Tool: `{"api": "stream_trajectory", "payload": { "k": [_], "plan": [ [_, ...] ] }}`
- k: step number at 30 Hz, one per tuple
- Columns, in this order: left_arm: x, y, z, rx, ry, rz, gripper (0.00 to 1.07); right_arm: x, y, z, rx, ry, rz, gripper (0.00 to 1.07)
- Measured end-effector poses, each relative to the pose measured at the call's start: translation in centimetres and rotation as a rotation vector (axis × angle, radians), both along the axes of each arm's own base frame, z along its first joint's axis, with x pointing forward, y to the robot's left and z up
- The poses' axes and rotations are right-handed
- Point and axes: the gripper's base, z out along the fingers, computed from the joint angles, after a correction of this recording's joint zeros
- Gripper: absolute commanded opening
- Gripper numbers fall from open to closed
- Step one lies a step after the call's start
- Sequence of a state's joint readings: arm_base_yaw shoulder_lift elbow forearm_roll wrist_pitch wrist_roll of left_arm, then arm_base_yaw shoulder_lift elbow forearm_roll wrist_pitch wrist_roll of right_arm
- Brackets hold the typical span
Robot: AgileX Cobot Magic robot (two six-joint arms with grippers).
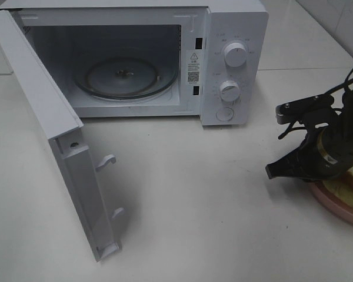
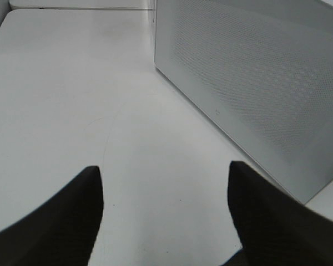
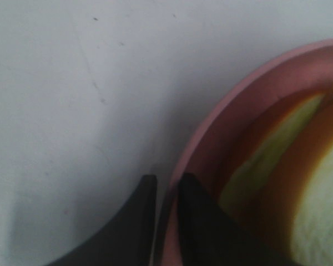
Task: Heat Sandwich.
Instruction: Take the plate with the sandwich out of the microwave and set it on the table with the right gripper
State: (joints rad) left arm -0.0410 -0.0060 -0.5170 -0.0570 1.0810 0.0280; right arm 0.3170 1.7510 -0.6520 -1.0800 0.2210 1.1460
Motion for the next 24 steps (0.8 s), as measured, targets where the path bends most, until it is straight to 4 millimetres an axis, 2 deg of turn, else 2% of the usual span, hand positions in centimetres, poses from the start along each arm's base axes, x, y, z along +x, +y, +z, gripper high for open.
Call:
{"api": "stream_trajectory", "payload": {
  "k": [3, 4, 7, 12, 15, 18, 20, 22, 24],
  "plan": [
    [0.0, 0.0, 0.0, 0.000, 0.000, 0.000, 0.62, 0.7, 0.4, 0.4, 0.025, -0.025, 0.005, 0.55],
    [0.0, 0.0, 0.0, 0.000, 0.000, 0.000, 0.62, 0.7, 0.4, 0.4, 0.025, -0.025, 0.005, 0.55],
    [0.0, 0.0, 0.0, 0.000, 0.000, 0.000, 0.62, 0.9, 0.5, 0.6, 0.049, -0.031, -0.028, 0.67],
    [0.0, 0.0, 0.0, 0.000, 0.000, 0.000, 0.62, 1.2, 0.7, 1.6, 0.087, -0.056, -0.065, 0.68],
    [0.0, 0.0, 0.0, 0.000, 0.000, 0.000, 0.62, 1.8, 0.9, 3.7, 0.115, -0.103, -0.077, 0.67],
    [0.0, 0.0, 0.0, 0.000, 0.000, 0.000, 0.62, 2.1, 0.9, 4.9, 0.110, -0.116, -0.089, 0.67],
    [0.0, 0.0, 0.0, 0.000, 0.000, 0.000, 0.62, 2.5, 0.9, 6.5, 0.102, -0.097, -0.113, 0.67],
    [0.0, 0.0, 0.0, 0.000, 0.000, 0.000, 0.62, 2.6, 0.9, 7.0, 0.099, -0.085, -0.118, 0.67],
    [0.0, 0.0, 0.0, 0.000, 0.000, 0.000, 0.62, 2.9, 1.2, 8.5, 0.089, -0.010, -0.117, 0.67]
  ]
}}
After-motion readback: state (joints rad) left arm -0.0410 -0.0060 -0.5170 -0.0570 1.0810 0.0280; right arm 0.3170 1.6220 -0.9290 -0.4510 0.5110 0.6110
